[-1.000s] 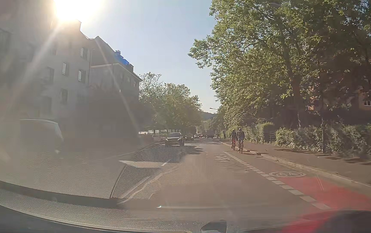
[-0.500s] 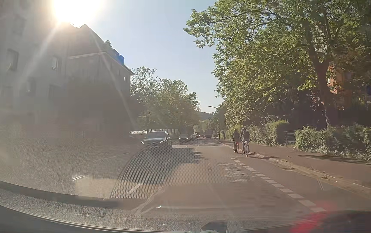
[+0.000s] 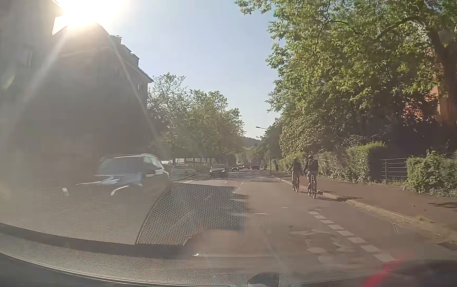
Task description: Follow the waypoints while adhering to traffic rules and regulations
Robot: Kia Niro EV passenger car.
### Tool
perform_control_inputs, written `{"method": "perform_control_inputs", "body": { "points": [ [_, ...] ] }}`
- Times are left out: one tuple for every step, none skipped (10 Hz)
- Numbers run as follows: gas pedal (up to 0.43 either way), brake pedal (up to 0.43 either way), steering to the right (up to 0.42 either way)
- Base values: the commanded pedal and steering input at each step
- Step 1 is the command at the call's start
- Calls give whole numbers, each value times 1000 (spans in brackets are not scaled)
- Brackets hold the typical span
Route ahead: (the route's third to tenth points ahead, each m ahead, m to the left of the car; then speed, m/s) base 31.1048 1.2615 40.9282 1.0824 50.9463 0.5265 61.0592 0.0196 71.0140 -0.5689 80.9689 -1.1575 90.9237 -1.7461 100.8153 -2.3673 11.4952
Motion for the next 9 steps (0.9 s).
{"method": "perform_control_inputs", "body": {
  "points": [
    [157, 0, 4],
    [157, 0, 5],
    [157, 0, 4],
    [157, 0, 4],
    [157, 0, 4],
    [157, 0, 5],
    [157, 0, 4],
    [157, 0, 4],
    [150, 0, 3]
  ]
}}
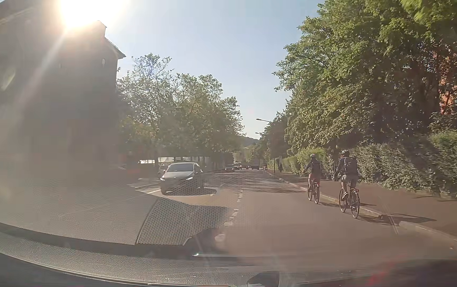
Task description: Follow the waypoints while adhering to traffic rules and regulations
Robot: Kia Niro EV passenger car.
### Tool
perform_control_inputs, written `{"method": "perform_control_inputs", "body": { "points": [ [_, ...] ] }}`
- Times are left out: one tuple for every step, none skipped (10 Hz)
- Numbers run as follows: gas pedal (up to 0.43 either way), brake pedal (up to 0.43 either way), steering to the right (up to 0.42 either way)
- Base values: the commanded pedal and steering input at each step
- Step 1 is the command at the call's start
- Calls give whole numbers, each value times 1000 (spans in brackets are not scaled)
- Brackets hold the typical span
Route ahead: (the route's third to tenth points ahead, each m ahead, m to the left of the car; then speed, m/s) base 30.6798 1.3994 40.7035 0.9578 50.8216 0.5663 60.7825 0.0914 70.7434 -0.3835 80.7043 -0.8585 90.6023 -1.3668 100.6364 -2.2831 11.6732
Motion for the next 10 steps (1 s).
{"method": "perform_control_inputs", "body": {
  "points": [
    [150, 0, 3],
    [138, 0, 2],
    [138, 0, 1],
    [138, 0, 2],
    [138, 0, 2],
    [130, 0, 4],
    [130, 0, 4],
    [130, 0, 4],
    [130, 0, 4],
    [130, 0, 4]
  ]
}}
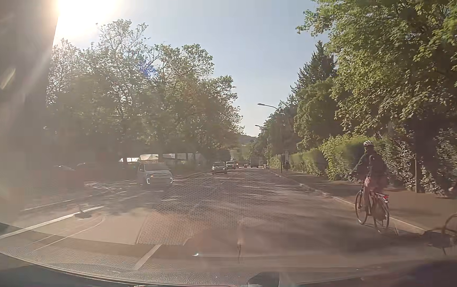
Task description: Follow the waypoints while adhering to traffic rules and regulations
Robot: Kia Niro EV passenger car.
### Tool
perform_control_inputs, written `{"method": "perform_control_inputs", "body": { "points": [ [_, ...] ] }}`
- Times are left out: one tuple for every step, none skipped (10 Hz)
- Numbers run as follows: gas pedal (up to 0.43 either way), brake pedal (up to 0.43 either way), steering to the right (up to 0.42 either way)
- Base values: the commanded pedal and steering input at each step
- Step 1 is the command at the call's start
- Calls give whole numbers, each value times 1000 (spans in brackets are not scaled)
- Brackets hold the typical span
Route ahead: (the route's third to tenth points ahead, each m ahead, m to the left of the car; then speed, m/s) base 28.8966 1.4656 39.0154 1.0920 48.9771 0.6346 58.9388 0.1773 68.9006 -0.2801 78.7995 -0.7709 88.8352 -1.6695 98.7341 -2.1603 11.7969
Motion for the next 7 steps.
{"method": "perform_control_inputs", "body": {
  "points": [
    [130, 0, 4],
    [130, 0, 4],
    [130, 0, 4],
    [130, 0, 4],
    [118, 0, 4],
    [110, 0, 5],
    [110, 0, 5]
  ]
}}
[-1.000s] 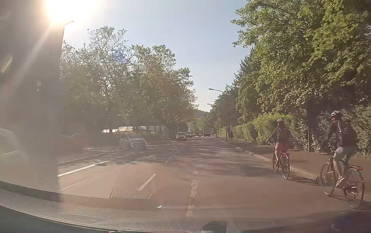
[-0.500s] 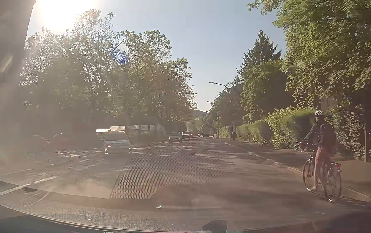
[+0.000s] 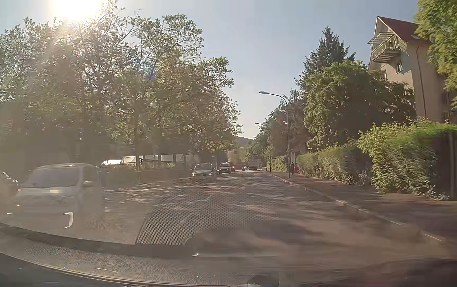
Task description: Follow the waypoints while adhering to traffic rules and regulations
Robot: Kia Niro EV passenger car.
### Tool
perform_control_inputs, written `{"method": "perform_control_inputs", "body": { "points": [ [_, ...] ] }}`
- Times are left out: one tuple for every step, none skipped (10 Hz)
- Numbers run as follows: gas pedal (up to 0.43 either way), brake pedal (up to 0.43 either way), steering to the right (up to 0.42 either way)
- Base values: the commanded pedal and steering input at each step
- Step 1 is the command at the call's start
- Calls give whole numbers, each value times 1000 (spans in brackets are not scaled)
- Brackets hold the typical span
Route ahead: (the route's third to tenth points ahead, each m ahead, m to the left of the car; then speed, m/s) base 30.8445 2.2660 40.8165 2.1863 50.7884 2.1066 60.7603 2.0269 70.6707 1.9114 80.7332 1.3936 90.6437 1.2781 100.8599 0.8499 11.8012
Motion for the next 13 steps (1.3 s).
{"method": "perform_control_inputs", "body": {
  "points": [
    [110, 0, 5],
    [98, 0, 5],
    [98, 0, 5],
    [98, 0, 6],
    [98, 0, 7],
    [98, 0, 7],
    [98, 0, 7],
    [98, 0, 7],
    [98, 0, 7],
    [98, 0, 7],
    [98, 0, 7],
    [98, 0, 8],
    [87, 0, 10]
  ]
}}
